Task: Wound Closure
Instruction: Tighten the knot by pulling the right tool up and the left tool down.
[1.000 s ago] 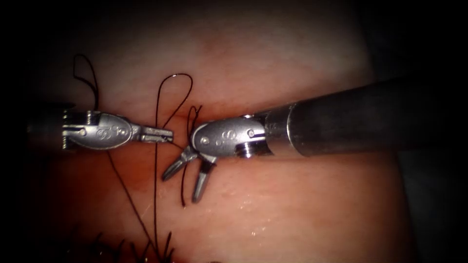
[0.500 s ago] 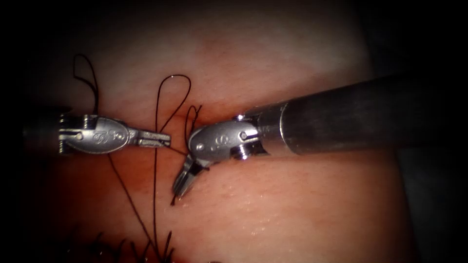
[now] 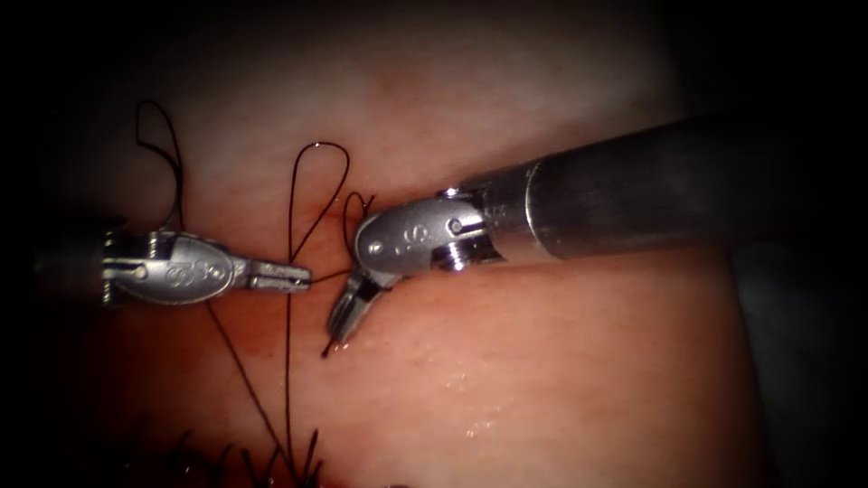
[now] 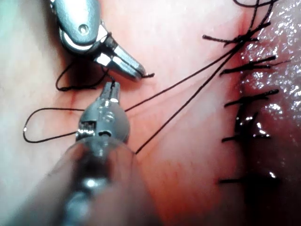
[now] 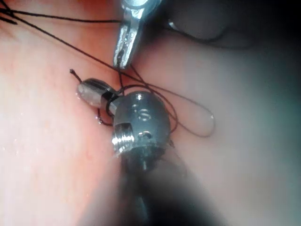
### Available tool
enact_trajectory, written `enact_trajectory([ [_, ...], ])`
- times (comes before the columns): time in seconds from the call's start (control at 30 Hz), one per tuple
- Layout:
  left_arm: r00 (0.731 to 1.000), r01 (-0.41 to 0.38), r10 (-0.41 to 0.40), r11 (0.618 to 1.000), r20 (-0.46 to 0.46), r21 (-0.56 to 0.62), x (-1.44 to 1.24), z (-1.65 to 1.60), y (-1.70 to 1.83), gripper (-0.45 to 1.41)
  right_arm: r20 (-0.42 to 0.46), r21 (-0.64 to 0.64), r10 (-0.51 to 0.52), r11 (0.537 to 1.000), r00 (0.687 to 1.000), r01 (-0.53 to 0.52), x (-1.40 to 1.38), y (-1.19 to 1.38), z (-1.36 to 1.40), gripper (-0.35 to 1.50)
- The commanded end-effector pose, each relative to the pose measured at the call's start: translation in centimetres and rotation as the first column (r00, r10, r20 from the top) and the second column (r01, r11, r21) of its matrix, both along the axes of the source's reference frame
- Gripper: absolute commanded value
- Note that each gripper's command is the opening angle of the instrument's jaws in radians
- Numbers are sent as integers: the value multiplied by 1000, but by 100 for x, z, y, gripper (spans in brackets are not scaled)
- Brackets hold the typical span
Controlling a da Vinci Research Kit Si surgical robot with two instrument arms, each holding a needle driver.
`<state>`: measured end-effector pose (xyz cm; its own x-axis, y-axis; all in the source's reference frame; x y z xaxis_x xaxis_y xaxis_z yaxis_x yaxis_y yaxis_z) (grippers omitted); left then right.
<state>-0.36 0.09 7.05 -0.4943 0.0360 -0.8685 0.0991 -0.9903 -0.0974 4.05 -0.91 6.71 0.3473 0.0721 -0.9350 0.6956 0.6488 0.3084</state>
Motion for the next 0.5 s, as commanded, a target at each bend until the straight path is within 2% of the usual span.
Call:
enact_trajectory([
  [0.03,1000,0,0,1000,1,1,-5,5,0,-45,0,0,5,1000,1000,-5,5,4,4,-35],
  [0.1,1000,0,0,1000,-3,-3,-3,4,-3,-45,6,31,67,997,998,-67,2,11,5,-35],
  [0.2,1000,0,0,1000,-3,0,0,3,-6,-45,1,63,102,993,995,-102,1,10,8,-35],
  [0.33,1000,-3,3,1000,-9,0,2,2,-13,-45,-40,128,192,974,981,-186,-6,18,11,-35],
  [0.43,1000,-9,9,1000,-13,-2,1,2,-19,-45,-57,170,275,950,960,-262,-13,33,13,-35],
  [0.5,1000,-17,17,1000,-18,-4,1,-1,-25,-45,-35,180,350,923,936,-339,-24,54,17,-35],
])
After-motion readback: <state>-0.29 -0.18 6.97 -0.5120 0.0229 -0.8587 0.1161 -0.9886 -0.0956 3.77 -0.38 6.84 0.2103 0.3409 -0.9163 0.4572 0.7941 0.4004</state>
